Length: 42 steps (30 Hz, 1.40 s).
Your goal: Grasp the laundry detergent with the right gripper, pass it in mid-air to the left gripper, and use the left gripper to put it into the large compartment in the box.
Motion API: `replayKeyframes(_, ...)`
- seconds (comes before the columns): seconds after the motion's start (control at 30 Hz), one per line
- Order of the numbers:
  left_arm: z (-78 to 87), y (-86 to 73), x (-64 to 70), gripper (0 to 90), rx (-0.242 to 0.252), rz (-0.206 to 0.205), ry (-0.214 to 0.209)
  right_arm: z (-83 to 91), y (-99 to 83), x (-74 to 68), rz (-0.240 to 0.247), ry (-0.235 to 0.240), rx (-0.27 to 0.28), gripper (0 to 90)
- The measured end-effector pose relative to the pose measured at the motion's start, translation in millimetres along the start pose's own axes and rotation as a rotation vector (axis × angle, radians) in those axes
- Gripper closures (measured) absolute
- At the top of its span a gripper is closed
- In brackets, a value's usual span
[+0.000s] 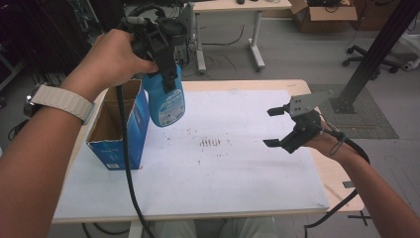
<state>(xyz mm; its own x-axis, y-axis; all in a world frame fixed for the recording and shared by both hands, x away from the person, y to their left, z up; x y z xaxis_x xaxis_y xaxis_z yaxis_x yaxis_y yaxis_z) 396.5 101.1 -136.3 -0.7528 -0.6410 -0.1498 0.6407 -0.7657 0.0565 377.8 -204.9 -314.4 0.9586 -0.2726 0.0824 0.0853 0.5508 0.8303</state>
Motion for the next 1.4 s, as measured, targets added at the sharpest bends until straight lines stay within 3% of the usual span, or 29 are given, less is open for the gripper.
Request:
replayKeyframes(0.2,3.5,-13.9,-18.1,37.9,-0.023,0.088,0.021,2.7,1.8,2.5,0.012,0.003,-0.004,4.6)
replayKeyframes(0.33,7.1,-26.0,-31.4,37.9,-0.027,0.179,0.024,2.8,2.4,4.0,0.015,0.008,-0.001,4.7)
replayKeyframes(0.47,9.7,-36.5,-42.2,37.9,-0.050,0.230,0.034,0.0,1.8,5.2,0.019,0.014,-0.006,4.7)
replayKeyframes(0.77,9.5,-56.1,-64.8,37.9,-0.052,0.354,0.043,-2.2,3.0,7.2,0.026,0.020,-0.008,5.1)
replayKeyframes(0.9,6.8,-62.8,-75.3,37.9,-0.050,0.439,0.053,-2.1,3.5,7.4,0.036,0.016,-0.007,5.7)
replayKeyframes(1.0,3.3,-66.9,-81.1,37.9,-0.063,0.462,0.070,-2.3,3.5,7.6,0.037,0.016,-0.008,6.2)
replayKeyframes(1.4,-13.6,-79.6,-97.9,37.9,-0.059,0.533,0.070,-7.4,3.5,9.8,0.039,0.019,-0.018,6.1)
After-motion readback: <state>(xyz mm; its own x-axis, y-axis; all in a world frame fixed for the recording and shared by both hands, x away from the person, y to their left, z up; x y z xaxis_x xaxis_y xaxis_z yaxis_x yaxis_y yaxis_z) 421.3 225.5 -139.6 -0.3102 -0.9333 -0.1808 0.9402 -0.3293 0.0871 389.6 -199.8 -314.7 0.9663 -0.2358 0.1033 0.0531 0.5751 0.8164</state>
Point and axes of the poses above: each handheld gripper's, and its own axes: z roughly backward along the jaws, y roughly out of its top, x roughly to its right, the point moved 6 cm from there along -z, roughly forward along the jaws, and after that the axes turned 3 degrees about -z, right-handed, at the moved point
